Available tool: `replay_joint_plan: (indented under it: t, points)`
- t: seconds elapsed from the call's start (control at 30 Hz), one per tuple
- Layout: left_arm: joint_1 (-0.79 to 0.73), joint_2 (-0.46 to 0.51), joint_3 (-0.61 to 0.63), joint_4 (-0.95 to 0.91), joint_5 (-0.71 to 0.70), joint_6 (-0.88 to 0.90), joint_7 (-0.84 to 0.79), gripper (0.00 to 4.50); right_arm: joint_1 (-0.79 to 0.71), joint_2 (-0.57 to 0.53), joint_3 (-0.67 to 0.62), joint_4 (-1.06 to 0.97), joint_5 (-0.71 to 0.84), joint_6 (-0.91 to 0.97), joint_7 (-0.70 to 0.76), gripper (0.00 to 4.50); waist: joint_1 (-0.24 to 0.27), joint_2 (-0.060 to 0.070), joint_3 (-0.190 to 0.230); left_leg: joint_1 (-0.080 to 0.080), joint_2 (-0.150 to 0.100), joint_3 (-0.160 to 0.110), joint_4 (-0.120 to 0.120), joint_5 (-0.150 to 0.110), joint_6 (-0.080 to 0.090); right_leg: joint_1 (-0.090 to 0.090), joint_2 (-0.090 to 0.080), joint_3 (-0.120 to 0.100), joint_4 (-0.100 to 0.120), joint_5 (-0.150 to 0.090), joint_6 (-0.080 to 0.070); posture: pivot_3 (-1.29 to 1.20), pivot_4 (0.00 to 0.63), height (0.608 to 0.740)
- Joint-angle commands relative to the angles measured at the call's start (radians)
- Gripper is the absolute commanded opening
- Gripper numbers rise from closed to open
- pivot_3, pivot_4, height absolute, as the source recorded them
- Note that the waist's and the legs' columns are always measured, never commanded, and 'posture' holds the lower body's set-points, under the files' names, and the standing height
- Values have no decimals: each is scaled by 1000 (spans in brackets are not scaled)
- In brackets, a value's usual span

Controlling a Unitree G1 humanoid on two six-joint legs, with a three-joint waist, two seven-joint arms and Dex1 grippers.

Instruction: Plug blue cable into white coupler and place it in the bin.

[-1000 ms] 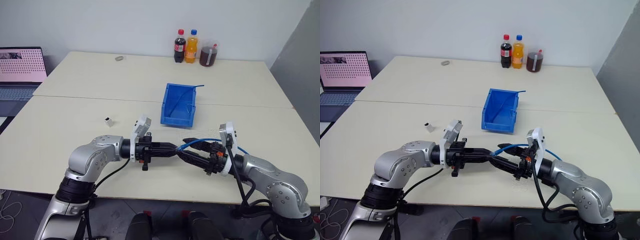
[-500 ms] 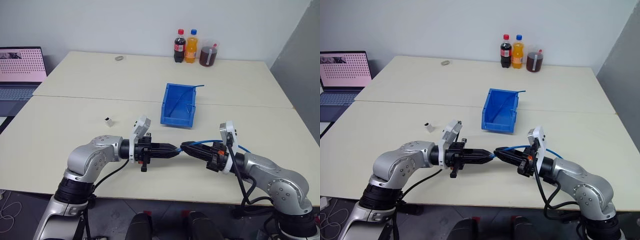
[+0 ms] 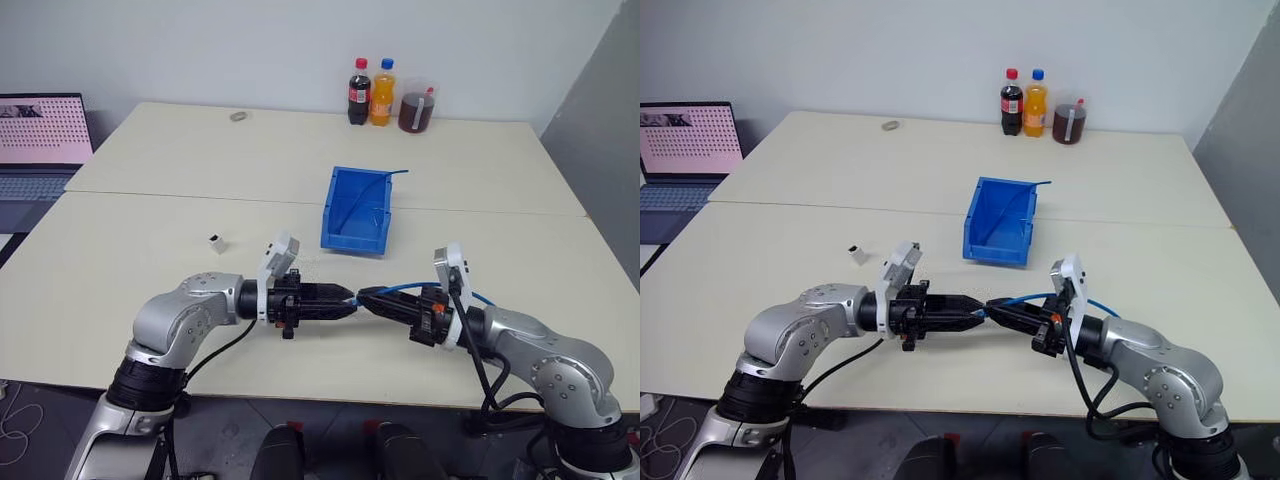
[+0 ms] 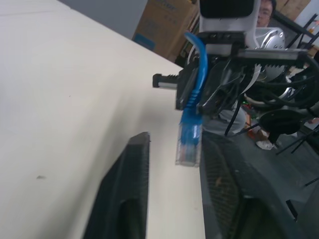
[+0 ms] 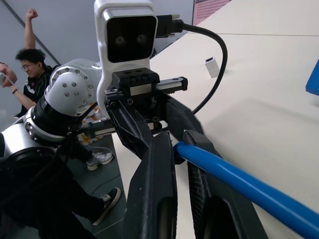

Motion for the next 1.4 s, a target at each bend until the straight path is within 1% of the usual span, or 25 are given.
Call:
replay_joint_plan:
  t: [0.03,0.1,0.17,0.23,0.27,0.33,0.37,0.43,0.53,0.63,0.77,0.83,0.9,0.97,1.07,1.2,1.4]
  points:
    - [39,30,53,-28,50,-63,52,2533,-17,-11,-6,-14,20,-26,36,36,0,0,0,0,0,0,0,0,0,0,0,0,0,0,0,0,150,740]
    - [65,35,71,-35,72,-90,86,2922,-17,-18,-8,-7,13,-32,41,36,0,0,0,0,0,0,0,0,0,0,0,0,-1,0,0,0,150,740]
    - [90,29,95,-46,87,-108,131,3421,-17,-27,-10,0,4,-38,47,35,1,0,0,0,0,0,0,0,0,0,0,0,-1,0,0,0,150,740]
    - [111,19,118,-56,90,-115,172,3783,-16,-34,-10,5,-4,-43,54,35,3,0,0,-1,0,0,0,0,0,0,-1,-1,-1,0,0,0,150,740]
    - [139,13,132,-74,108,-131,210,3982,-16,-40,-10,11,-10,-48,58,35,3,0,0,-1,0,0,0,0,0,0,-1,0,-2,0,0,0,150,740]
    - [216,-26,167,-124,161,-169,339,4375,-21,-52,-9,29,-27,-61,68,34,2,0,0,-1,0,0,0,0,0,0,-2,0,-3,0,0,0,150,740]
    - [245,-46,177,-146,191,-188,397,4500,-23,-57,-8,35,-33,-66,73,33,1,0,0,-1,0,-1,-1,0,0,0,-2,1,-3,0,0,0,150,740]
    - [290,-104,193,-181,254,-207,534,4500,-26,-64,-4,46,-43,-75,81,28,4,0,0,-1,0,-1,-1,0,0,0,-3,1,-4,1,0,0,150,740]
    - [354,-219,201,-225,355,-216,759,4500,-35,-67,6,65,-59,-86,93,27,11,0,0,-2,-1,-2,-1,0,0,1,-3,0,-6,1,1,0,150,740]
    - [393,-329,204,-246,434,-212,937,4500,-43,-68,12,77,-67,-93,100,27,12,0,0,-2,-1,-2,0,0,0,1,-3,0,-6,2,2,0,150,740]
    - [348,-486,254,-208,503,-211,1165,4500,-59,-71,16,91,-77,-95,116,26,13,-1,0,-2,-1,-1,0,0,0,2,-3,0,-8,3,4,0,150,740]
    - [314,-528,269,-178,534,-231,1236,4500,-67,-73,17,98,-83,-95,123,26,14,-1,0,-2,-2,0,0,0,0,3,-3,0,-9,4,5,0,150,740]
    - [279,-555,280,-146,565,-249,1292,4500,-76,-74,16,104,-84,-93,128,26,14,-1,0,-2,-2,0,0,0,0,3,-2,0,-9,4,5,0,150,740]
    - [214,-580,299,-77,585,-272,1352,4500,-85,-76,13,111,-86,-92,133,26,15,-1,0,-2,-2,0,0,0,0,3,-2,0,-10,6,2,0,150,740]
    - [131,-601,319,14,621,-272,1434,4500,-91,-79,12,114,-87,-90,135,26,15,-1,0,-2,-3,0,0,0,0,4,-2,0,-10,7,2,0,150,740]
    - [55,-608,333,96,627,-276,1465,4500,-95,-83,8,114,-86,-88,135,26,15,-1,0,-2,-3,1,0,0,0,4,-2,1,-11,7,2,0,150,740]
    - [-21,-611,347,189,638,-298,1506,4500,-95,-87,3,113,-83,-87,133,26,15,-1,0,-3,-3,1,0,0,0,3,-2,0,-11,7,2,0,150,740]
